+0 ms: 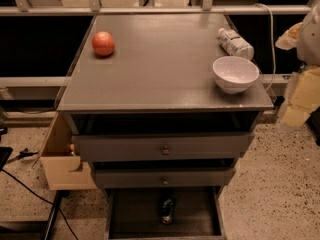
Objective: Close bottom drawer
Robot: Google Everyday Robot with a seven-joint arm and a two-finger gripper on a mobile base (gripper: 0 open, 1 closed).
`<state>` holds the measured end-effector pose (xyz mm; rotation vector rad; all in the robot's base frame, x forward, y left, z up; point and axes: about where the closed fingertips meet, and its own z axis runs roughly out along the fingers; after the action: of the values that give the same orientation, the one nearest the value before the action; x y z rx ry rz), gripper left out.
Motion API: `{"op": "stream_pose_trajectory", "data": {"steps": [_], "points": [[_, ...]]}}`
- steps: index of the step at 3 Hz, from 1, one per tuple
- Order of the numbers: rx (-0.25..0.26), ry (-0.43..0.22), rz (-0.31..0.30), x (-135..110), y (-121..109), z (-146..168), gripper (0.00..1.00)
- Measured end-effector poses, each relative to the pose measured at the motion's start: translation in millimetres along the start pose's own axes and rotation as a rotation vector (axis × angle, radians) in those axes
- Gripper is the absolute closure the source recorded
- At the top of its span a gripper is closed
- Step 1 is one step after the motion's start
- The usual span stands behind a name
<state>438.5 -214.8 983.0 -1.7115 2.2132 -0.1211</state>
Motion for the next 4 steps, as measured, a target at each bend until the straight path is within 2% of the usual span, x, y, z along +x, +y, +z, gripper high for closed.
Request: {"op": "stream_pose_trajectory", "data": {"steps": [1, 2, 3, 4], "points": [[0.000, 0.000, 0.000, 0, 0, 0, 0.00], [0.016, -0.006, 0.018, 1, 3, 0, 0.19], [0.040, -0.036, 0.069, 8, 24, 8, 0.42], [0.039, -0.070, 0.124, 15, 57, 36, 0.66]]}}
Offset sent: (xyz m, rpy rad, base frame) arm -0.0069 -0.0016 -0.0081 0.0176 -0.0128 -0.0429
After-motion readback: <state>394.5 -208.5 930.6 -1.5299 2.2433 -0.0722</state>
